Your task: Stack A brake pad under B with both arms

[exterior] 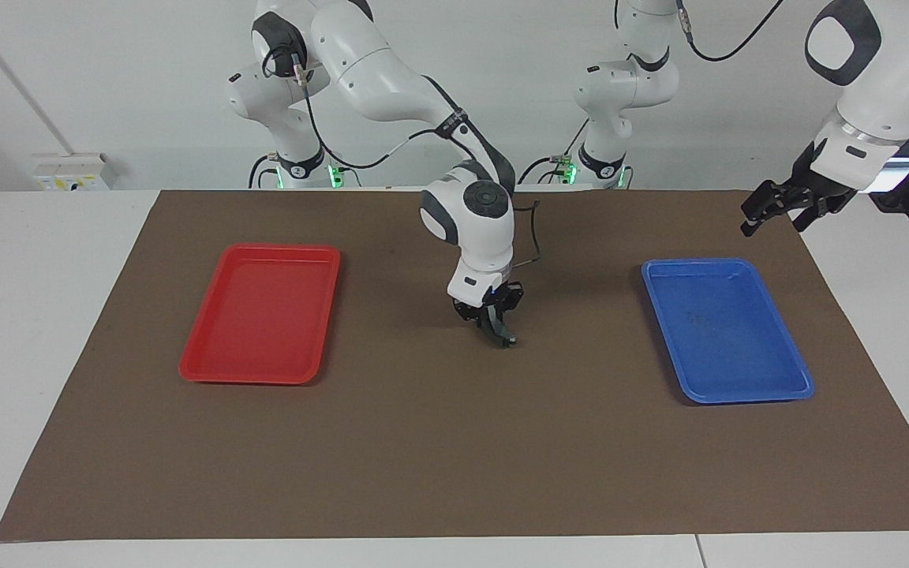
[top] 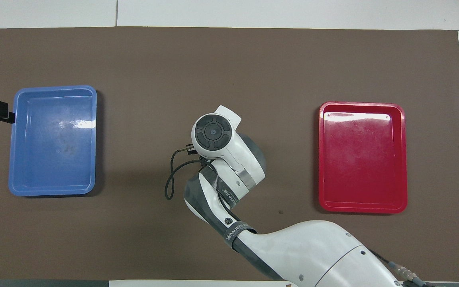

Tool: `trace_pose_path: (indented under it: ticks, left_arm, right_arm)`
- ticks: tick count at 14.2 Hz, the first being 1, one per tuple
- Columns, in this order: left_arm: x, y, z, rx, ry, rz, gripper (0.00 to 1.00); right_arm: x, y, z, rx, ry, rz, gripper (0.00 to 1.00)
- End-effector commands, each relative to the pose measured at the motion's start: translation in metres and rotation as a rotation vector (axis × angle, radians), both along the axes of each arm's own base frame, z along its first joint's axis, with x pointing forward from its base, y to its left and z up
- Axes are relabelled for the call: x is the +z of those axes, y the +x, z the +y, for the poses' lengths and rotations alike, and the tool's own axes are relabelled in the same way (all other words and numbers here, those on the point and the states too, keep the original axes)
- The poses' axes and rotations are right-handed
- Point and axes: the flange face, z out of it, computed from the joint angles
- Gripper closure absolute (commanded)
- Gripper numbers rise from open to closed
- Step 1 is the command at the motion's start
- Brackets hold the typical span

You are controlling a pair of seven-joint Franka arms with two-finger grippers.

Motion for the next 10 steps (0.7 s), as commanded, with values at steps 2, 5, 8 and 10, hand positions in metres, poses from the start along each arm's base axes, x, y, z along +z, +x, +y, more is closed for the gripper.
trace_pose_path:
  ticks: [2, 5, 8, 10]
  left_arm:
    - [0.004, -0.004, -0.005, 0.011, 0.022, -0.005, 0.00]
    - [0.003, -0.005, 0.002, 0.020, 0.022, 0.000, 0.00]
    - [0.004, -0.005, 0.005, 0.027, 0.021, -0.008, 0.00]
    - [0.004, -0.005, 0.005, 0.026, 0.022, -0.009, 0.00]
  right_arm:
    - [0.006, -0.007, -0.006, 0.018, 0.001, -0.017, 0.95]
    - [0.006, -0.008, -0.005, 0.017, 0.001, -0.015, 0.82]
    - [0.014, -0.007, -0.001, 0.012, 0.006, -0.021, 0.00]
    - [0.032, 0.000, 0.003, 0.006, 0.016, -0.033, 0.00]
